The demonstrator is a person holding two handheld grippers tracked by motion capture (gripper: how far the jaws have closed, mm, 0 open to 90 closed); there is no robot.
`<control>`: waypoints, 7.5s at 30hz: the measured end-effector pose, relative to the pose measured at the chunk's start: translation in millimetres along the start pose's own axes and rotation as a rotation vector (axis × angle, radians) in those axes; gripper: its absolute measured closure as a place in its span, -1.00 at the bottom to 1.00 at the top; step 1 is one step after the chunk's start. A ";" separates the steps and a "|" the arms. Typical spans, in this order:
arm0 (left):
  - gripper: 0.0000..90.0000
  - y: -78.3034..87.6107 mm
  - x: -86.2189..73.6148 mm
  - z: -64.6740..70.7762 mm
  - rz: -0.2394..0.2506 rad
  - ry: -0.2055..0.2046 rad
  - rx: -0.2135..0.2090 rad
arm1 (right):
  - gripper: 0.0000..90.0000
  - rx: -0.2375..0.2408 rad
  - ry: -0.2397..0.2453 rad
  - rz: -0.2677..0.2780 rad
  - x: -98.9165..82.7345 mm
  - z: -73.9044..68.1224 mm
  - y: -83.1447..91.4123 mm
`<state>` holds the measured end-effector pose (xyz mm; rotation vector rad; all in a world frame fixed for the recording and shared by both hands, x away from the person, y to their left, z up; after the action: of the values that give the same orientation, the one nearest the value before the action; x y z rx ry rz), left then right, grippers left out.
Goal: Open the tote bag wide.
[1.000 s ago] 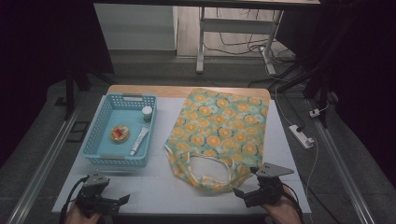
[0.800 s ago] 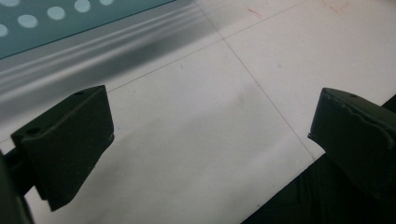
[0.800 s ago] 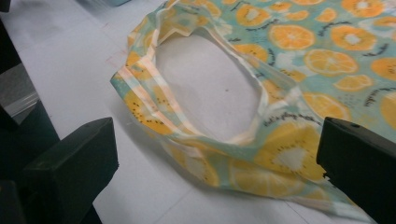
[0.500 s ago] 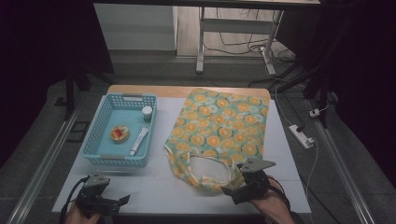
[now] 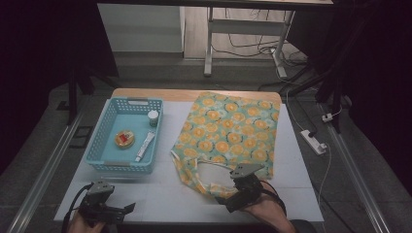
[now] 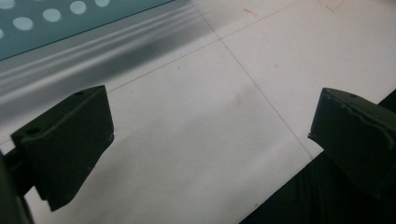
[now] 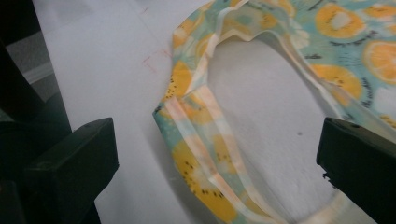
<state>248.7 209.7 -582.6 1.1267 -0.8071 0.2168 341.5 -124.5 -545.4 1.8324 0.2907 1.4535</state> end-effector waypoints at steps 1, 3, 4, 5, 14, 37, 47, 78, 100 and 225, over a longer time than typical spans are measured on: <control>-1.00 0.0 0.0 0.0 0.000 0.000 0.000 | -1.00 0.005 0.004 -0.007 0.0 -1.2 -2.7; -1.00 0.0 -0.1 0.3 -0.002 -0.002 0.000 | -1.00 0.009 0.015 -0.018 0.0 -3.4 -7.8; -1.00 -0.1 -0.1 0.3 -0.002 -0.003 0.001 | -1.00 0.011 0.018 -0.021 0.1 -4.4 -10.2; -1.00 -0.1 -0.2 0.3 -0.003 -0.003 0.000 | -1.00 0.013 0.016 -0.026 0.2 -5.5 -12.3; -1.00 -0.2 -0.3 0.4 -0.003 -0.004 -0.002 | -0.72 0.048 0.050 -0.051 1.7 -13.2 -26.1; -1.00 -1.4 -0.4 1.5 -0.013 -0.015 -0.003 | 0.96 0.086 0.072 -0.023 17.1 -9.4 -9.3; -1.00 -2.5 1.2 1.1 -0.014 -0.020 -0.010 | 0.96 0.050 0.045 0.025 36.3 18.1 -0.8; -1.00 -3.3 2.4 0.0 -0.011 -0.007 -0.014 | 0.97 -0.116 -0.067 0.080 99.6 150.2 -12.0; -0.99 -3.3 2.2 -0.4 -0.011 -0.005 -0.013 | 0.96 -0.252 -0.066 0.066 120.1 223.4 -25.1; -0.98 -2.4 2.6 -0.5 0.000 0.008 -0.045 | 0.99 -0.047 0.038 -0.130 43.6 124.5 -65.6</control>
<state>252.0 208.5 -582.7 1.0829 -0.8015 0.2023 486.3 -105.9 -565.3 1.7179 0.3838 1.3951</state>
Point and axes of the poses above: each handheld gripper's, and its own axes: y roughly backward along the jaws, x roughly out of its top, z roughly to its right, the point moved 8 cm from there along -y, roughly forward along the jaws, and after that the axes turned 3 degrees about z, right-handed, at the moved point
